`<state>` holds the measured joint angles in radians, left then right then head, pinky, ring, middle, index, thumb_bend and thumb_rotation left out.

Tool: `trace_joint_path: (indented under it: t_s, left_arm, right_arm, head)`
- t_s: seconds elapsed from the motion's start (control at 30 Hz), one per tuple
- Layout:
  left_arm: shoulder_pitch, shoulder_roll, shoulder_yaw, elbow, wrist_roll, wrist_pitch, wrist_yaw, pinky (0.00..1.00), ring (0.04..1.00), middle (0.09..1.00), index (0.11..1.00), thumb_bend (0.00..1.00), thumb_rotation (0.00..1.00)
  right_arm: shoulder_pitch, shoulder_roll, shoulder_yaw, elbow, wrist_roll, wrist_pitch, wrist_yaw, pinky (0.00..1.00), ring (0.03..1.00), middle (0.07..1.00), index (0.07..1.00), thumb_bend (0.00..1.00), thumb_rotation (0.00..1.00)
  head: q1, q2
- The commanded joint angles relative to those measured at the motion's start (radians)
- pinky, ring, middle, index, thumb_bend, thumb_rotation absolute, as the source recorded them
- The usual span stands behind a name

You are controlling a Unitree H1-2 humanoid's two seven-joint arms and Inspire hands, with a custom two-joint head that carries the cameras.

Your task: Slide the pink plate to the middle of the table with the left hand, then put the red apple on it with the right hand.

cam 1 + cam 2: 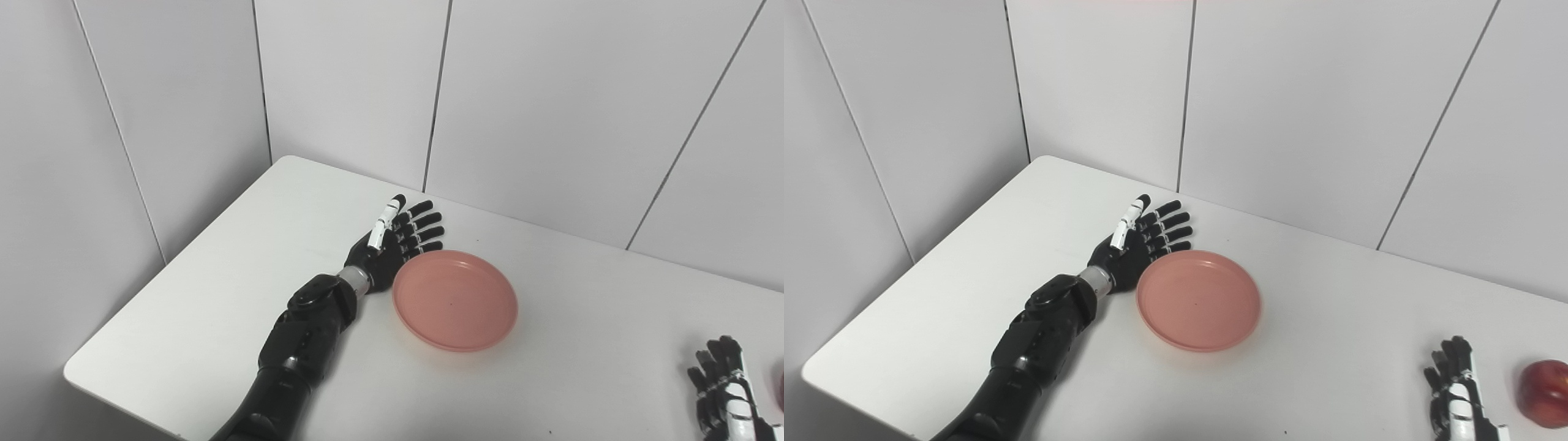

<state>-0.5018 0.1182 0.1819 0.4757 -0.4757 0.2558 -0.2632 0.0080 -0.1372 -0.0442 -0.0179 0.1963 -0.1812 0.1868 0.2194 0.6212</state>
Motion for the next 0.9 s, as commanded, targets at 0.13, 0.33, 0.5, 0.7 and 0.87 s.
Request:
trace_joint_path:
  t_s: [0.13,0.33,0.5,0.7,0.87]
  left_arm:
    - [0.009,-0.031,-0.020,-0.046,0.012,0.043,0.006,0.83,0.859,0.867,0.845,0.39,1.00]
    - [0.020,-0.048,-0.040,-0.066,0.012,0.054,0.003,0.84,0.864,0.873,0.852,0.39,1.00]
    - [0.027,-0.064,-0.054,-0.075,0.009,0.047,-0.007,0.86,0.875,0.885,0.865,0.39,1.00]
    - [0.032,-0.083,-0.077,-0.097,0.016,0.056,-0.009,0.86,0.876,0.888,0.877,0.39,1.00]
    - [0.034,-0.094,-0.087,-0.123,0.013,0.077,-0.003,0.85,0.864,0.876,0.864,0.38,1.00]
  right_arm:
    - [0.033,0.018,0.012,0.075,0.003,-0.041,0.012,1.00,1.000,1.000,1.000,0.31,1.00]
    - [0.036,0.030,0.014,0.055,-0.001,-0.019,-0.001,1.00,1.000,1.000,1.000,0.31,1.00]
    - [0.036,0.034,0.015,0.059,-0.017,-0.030,-0.004,1.00,0.999,1.000,1.000,0.31,1.00]
    - [0.036,0.041,0.017,0.049,-0.032,-0.017,-0.013,1.00,0.992,1.000,1.000,0.34,1.00]
    - [0.036,0.049,0.018,0.041,-0.051,-0.009,-0.027,1.00,0.981,0.999,1.000,0.33,1.00]
  head:
    - [-0.013,0.006]
    - [-0.029,0.016]
    - [-0.044,0.025]
    - [-0.070,0.041]
    - [-0.093,0.057]
